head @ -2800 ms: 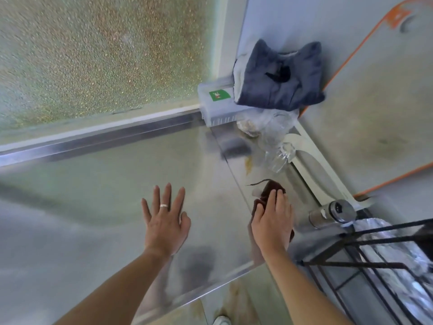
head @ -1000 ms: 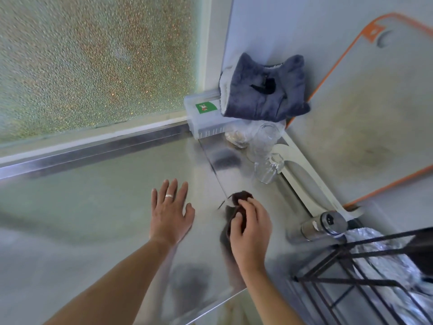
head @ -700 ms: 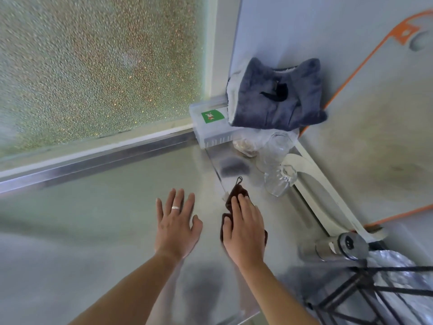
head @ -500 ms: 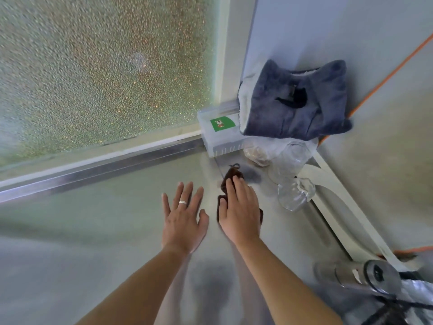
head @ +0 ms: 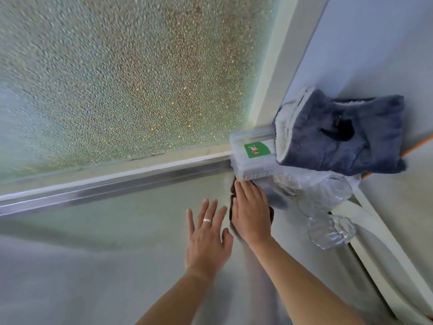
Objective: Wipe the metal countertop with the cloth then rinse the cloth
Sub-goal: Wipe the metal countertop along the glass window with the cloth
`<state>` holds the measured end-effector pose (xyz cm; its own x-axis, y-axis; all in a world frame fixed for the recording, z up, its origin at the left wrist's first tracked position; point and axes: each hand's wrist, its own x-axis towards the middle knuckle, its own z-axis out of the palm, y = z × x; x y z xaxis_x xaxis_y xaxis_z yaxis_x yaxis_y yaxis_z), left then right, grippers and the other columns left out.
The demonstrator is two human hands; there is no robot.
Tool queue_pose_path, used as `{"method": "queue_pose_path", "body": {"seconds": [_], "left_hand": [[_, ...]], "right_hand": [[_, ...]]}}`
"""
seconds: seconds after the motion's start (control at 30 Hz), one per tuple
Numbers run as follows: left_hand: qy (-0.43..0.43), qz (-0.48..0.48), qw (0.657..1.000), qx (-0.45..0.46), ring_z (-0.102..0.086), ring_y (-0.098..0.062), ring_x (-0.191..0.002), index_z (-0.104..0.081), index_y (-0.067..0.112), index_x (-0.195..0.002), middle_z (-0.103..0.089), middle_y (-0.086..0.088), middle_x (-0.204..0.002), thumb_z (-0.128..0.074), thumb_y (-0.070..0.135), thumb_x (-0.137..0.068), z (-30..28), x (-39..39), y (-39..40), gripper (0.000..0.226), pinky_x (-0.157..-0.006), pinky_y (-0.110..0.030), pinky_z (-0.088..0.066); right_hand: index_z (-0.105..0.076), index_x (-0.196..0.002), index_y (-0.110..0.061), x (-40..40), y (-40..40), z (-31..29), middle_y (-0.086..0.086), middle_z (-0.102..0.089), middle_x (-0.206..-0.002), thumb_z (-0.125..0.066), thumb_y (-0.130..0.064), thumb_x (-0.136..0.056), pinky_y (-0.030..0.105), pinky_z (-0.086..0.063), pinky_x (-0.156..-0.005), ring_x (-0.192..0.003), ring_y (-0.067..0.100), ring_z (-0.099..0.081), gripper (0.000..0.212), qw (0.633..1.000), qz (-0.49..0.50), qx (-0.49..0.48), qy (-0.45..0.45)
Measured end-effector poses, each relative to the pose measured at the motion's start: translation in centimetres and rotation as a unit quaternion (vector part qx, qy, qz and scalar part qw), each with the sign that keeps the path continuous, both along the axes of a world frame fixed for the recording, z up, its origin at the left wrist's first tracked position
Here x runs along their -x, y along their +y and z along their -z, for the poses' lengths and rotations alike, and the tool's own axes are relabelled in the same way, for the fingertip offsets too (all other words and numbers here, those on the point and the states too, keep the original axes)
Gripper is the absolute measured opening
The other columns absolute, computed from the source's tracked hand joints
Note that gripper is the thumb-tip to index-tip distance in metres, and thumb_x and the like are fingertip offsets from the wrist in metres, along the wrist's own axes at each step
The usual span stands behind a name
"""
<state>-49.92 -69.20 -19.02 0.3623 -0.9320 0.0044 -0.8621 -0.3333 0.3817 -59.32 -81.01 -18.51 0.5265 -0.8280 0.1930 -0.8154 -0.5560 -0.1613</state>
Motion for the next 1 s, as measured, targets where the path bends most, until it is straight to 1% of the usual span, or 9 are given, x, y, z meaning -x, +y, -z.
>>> {"method": "queue_pose_path", "body": {"seconds": [0.1, 0.2, 0.27, 0.33, 0.4, 0.6, 0.73, 0.87, 1.0], "left_hand": [[0.050, 0.034, 0.998, 0.036, -0.017, -0.010, -0.155, -0.052, 0.027, -0.145, -0.039, 0.006, -0.161, -0.038, 0.031, -0.092, -0.3, -1.9, 0.4, 0.055, -0.128, -0.044, 0.001], [0.022, 0.089, 0.993, 0.074, -0.033, -0.013, -0.151, -0.058, 0.024, -0.137, -0.050, 0.003, -0.154, -0.043, 0.023, -0.091, 0.1, -5.6, 1.9, 0.049, -0.126, -0.044, -0.018], [0.011, 0.054, 0.995, 0.088, -0.037, -0.015, -0.148, -0.059, 0.024, -0.134, -0.052, 0.002, -0.152, -0.046, 0.020, -0.090, 0.3, -8.7, 3.3, 0.047, -0.121, -0.047, -0.025], [0.013, 0.001, 0.995, 0.095, -0.039, -0.017, -0.147, -0.059, 0.024, -0.133, -0.052, 0.001, -0.151, -0.044, 0.020, -0.090, 0.5, -12.1, 4.8, 0.046, -0.120, -0.044, -0.025], [0.005, -0.033, 0.995, 0.093, -0.040, -0.018, -0.146, -0.059, 0.022, -0.133, -0.052, -0.001, -0.151, -0.043, 0.021, -0.089, 0.4, -15.0, 6.3, 0.047, -0.120, -0.041, -0.025], [-0.017, -0.100, 0.993, 0.059, -0.042, -0.024, -0.146, -0.060, 0.018, -0.134, -0.054, -0.008, -0.150, -0.044, 0.018, -0.087, -0.7, -21.5, 10.1, 0.050, -0.119, -0.043, -0.029], [-0.033, -0.110, 0.993, 0.029, -0.039, -0.026, -0.148, -0.059, 0.016, -0.137, -0.051, -0.010, -0.152, -0.038, 0.022, -0.089, -1.4, -25.0, 13.4, 0.053, -0.119, -0.047, -0.032], [-0.033, -0.135, 0.990, 0.013, -0.038, -0.027, -0.148, -0.058, 0.015, -0.138, -0.050, -0.011, -0.153, -0.032, 0.024, -0.090, -1.5, -29.2, 17.6, 0.056, -0.118, -0.050, -0.033], [-0.042, -0.166, 0.985, 0.007, -0.035, -0.025, -0.149, -0.056, 0.019, -0.140, -0.048, -0.008, -0.155, -0.032, 0.026, -0.091, -1.2, -33.0, 22.0, 0.056, -0.120, -0.046, -0.028]], "right_hand": [[-0.049, -0.148, -0.010, -0.7, 0.0, -0.2, 0.008, -0.048, -0.156, -0.036, -0.028, -0.108, 0.043, -0.034, -0.122, -0.147, 0.025, -0.042, 0.046, 1.000, 0.008, 0.010, 0.021], [-0.051, -0.147, -0.009, -4.3, 0.0, -0.5, 0.007, -0.051, -0.153, -0.039, -0.024, -0.105, 0.043, -0.037, -0.119, -0.142, 0.025, -0.047, 0.046, 0.999, -0.036, 0.003, 0.017], [-0.056, -0.142, -0.009, -7.7, 0.7, -0.6, 0.006, -0.056, -0.148, -0.046, -0.021, -0.101, 0.043, -0.039, -0.117, -0.139, 0.025, -0.050, 0.044, 1.000, -0.030, -0.004, -0.008], [-0.061, -0.135, -0.009, -10.6, 1.6, -0.5, 0.005, -0.060, -0.138, -0.048, -0.019, -0.097, 0.041, -0.039, -0.114, -0.131, 0.026, -0.054, 0.041, 0.999, 0.002, -0.009, -0.043], [-0.063, -0.133, -0.010, -12.3, 3.0, -0.2, 0.004, -0.062, -0.135, -0.046, -0.019, -0.096, 0.040, -0.038, -0.114, -0.129, 0.024, -0.055, 0.042, 0.999, 0.002, -0.012, -0.050], [-0.063, -0.136, -0.013, -18.1, 7.7, -0.3, 0.000, -0.062, -0.137, -0.041, -0.018, -0.097, 0.037, -0.037, -0.117, -0.130, 0.020, -0.055, 0.045, 0.995, -0.074, -0.026, -0.068], [-0.060, -0.139, -0.014, -22.8, 11.5, -0.3, -0.002, -0.060, -0.140, -0.041, -0.017, -0.097, 0.037, -0.034, -0.119, -0.132, 0.017, -0.052, 0.046, 0.989, -0.122, -0.043, -0.073], [-0.058, -0.141, -0.014, -26.4, 14.5, 0.1, -0.002, -0.058, -0.142, -0.042, -0.017, -0.097, 0.038, -0.034, -0.118, -0.134, 0.018, -0.051, 0.046, 0.985, -0.155, -0.048, -0.064], [-0.056, -0.142, -0.016, -30.5, 17.6, 0.3, -0.003, -0.055, -0.144, -0.045, -0.018, -0.098, 0.036, -0.033, -0.119, -0.135, 0.017, -0.048, 0.046, 0.978, -0.192, -0.049, -0.060]]}}
